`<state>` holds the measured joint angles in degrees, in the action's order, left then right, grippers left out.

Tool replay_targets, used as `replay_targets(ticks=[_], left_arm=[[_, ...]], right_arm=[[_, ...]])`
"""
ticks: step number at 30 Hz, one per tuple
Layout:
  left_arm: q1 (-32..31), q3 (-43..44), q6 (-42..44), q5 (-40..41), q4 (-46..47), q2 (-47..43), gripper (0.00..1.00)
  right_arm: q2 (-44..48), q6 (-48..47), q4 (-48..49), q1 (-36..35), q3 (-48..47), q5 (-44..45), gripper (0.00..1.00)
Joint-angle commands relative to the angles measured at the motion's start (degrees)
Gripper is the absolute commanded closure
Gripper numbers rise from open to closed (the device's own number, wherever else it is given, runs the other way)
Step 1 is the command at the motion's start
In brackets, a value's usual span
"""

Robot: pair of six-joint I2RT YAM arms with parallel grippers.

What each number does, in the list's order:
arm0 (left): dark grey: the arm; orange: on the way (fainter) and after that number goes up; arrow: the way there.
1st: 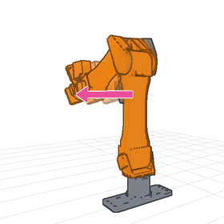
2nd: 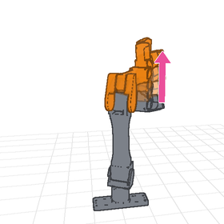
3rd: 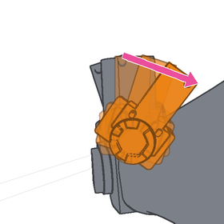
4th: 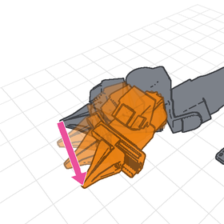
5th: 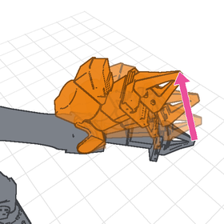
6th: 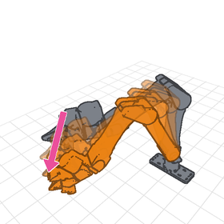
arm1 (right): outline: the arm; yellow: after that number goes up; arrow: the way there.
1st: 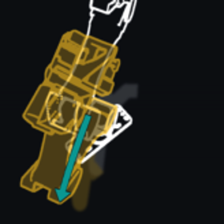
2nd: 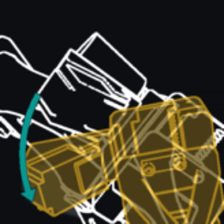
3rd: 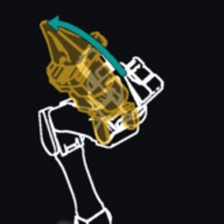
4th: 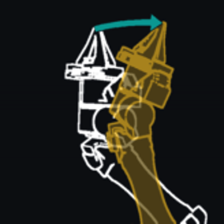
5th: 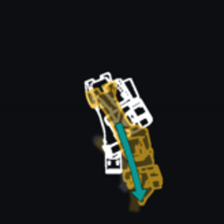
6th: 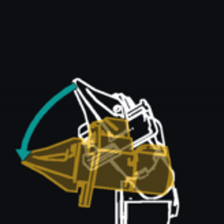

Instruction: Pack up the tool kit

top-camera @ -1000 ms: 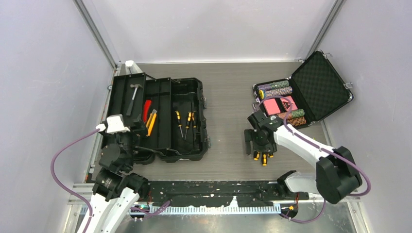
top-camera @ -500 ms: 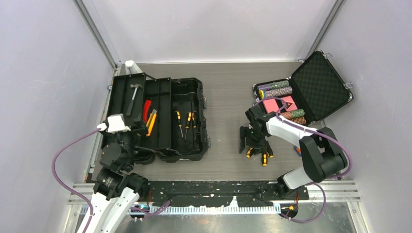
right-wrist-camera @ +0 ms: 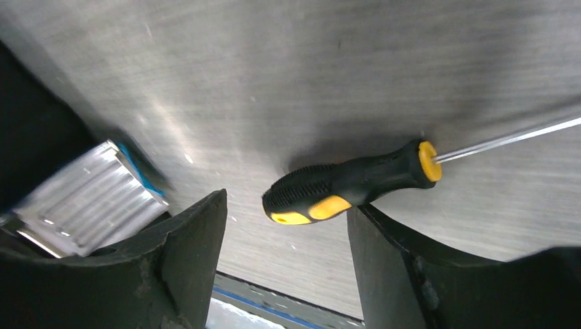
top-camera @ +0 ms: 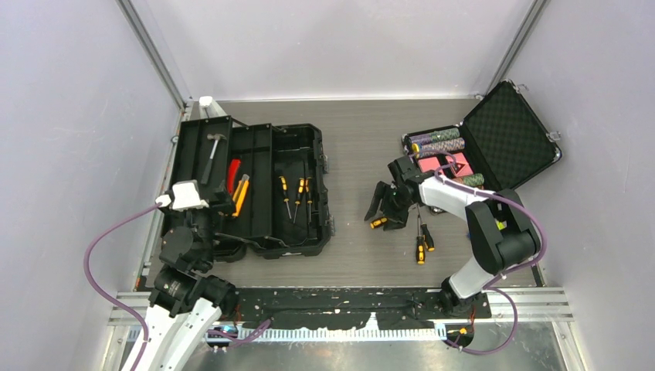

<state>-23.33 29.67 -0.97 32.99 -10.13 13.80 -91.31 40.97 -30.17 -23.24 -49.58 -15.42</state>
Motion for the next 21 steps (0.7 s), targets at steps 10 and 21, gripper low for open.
replay_targets(ticks=[10,21], left_arm=[[0.3,-0.09,0.71,0.76,2.91,0.79,0.01],[0.3,0.09,0.71,0.21,3.01,0.61,0.01]], right_arm=[[-3.72,28.3,21.04,2.68,4.27,3.31,0.43],[3.54,14.57,16.32,2.52,-2.2,-4.04,0.41]])
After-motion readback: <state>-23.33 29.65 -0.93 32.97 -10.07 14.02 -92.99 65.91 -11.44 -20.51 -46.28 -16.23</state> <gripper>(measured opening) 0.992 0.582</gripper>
